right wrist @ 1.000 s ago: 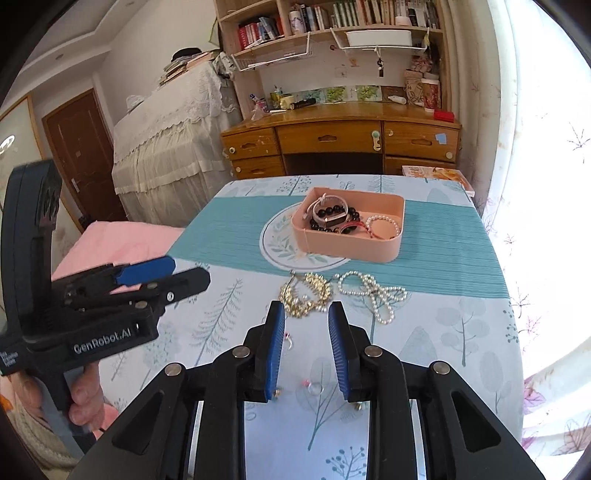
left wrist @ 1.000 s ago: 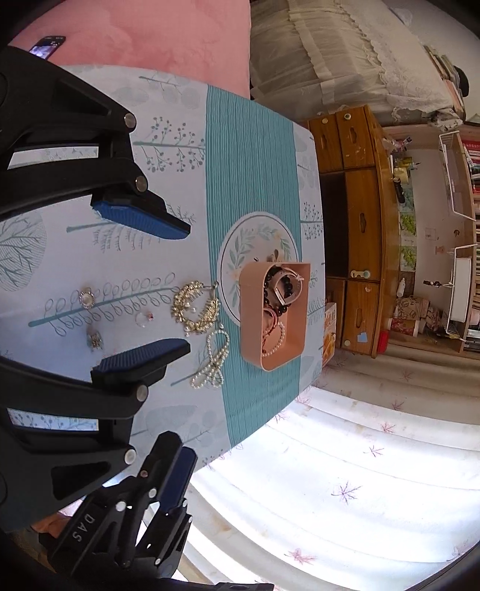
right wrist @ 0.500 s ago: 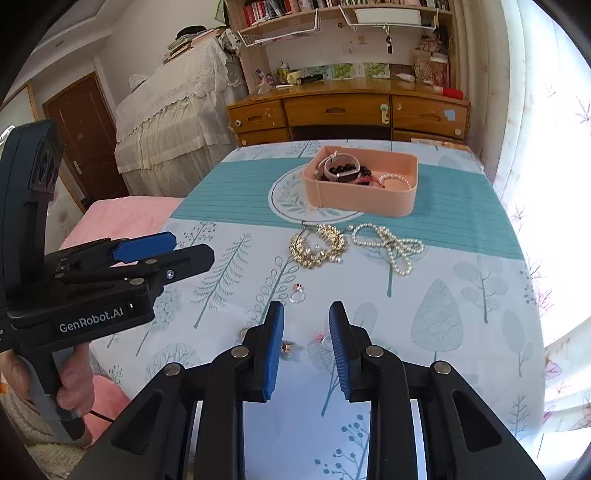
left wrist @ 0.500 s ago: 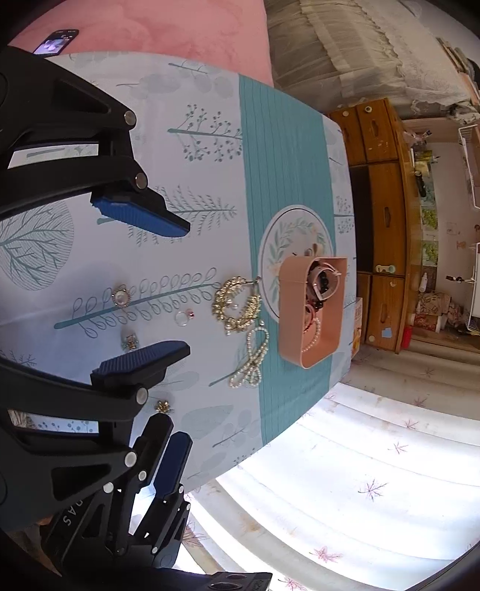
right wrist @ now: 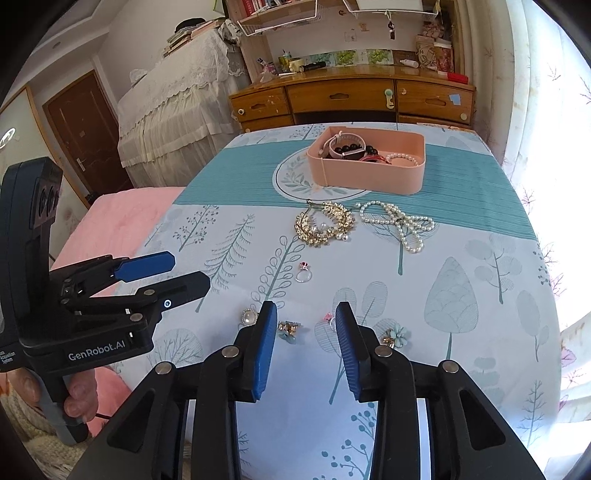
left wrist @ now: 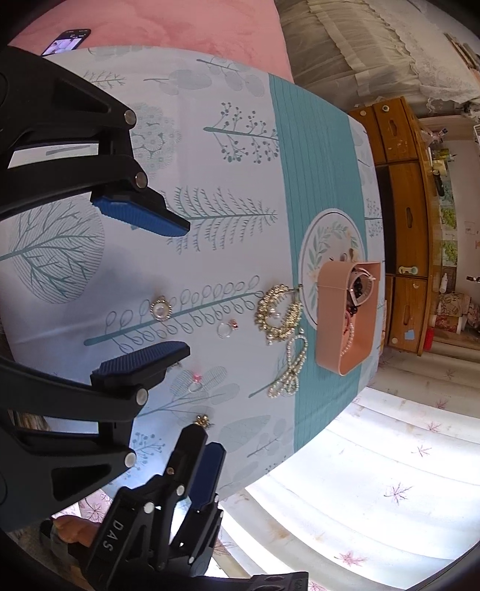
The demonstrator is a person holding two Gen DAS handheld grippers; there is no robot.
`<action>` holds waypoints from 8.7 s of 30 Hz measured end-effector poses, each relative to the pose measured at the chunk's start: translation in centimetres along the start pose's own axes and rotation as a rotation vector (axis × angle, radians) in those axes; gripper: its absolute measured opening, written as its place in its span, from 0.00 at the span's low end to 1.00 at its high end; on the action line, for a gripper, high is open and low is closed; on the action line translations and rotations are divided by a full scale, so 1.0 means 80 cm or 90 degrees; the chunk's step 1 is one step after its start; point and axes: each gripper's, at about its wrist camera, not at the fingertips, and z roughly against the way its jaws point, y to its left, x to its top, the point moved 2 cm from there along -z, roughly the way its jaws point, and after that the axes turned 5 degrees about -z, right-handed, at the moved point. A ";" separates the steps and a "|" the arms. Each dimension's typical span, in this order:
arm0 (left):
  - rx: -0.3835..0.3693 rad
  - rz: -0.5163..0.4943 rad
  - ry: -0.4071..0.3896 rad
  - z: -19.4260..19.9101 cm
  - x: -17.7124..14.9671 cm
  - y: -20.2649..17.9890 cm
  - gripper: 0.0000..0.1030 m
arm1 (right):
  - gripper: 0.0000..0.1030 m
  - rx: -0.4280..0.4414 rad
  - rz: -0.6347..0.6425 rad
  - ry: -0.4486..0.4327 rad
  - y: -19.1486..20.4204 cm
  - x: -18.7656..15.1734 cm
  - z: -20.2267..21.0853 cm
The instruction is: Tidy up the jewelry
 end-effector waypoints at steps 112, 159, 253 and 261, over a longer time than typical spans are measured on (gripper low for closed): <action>-0.002 0.063 0.023 -0.058 0.015 0.025 0.11 | 0.26 -0.017 0.264 0.162 -0.112 0.175 -0.221; -0.068 0.020 0.062 -0.212 0.294 0.008 0.49 | 0.23 -0.039 -0.089 -0.096 -0.137 0.350 -0.150; -0.091 -0.426 0.099 -0.208 0.138 -0.090 0.06 | 0.24 -0.009 0.007 -0.031 -0.096 -0.031 -0.055; -0.079 -0.373 0.028 -0.145 0.135 -0.080 0.06 | 0.24 0.009 0.026 -0.034 -0.086 -0.029 -0.053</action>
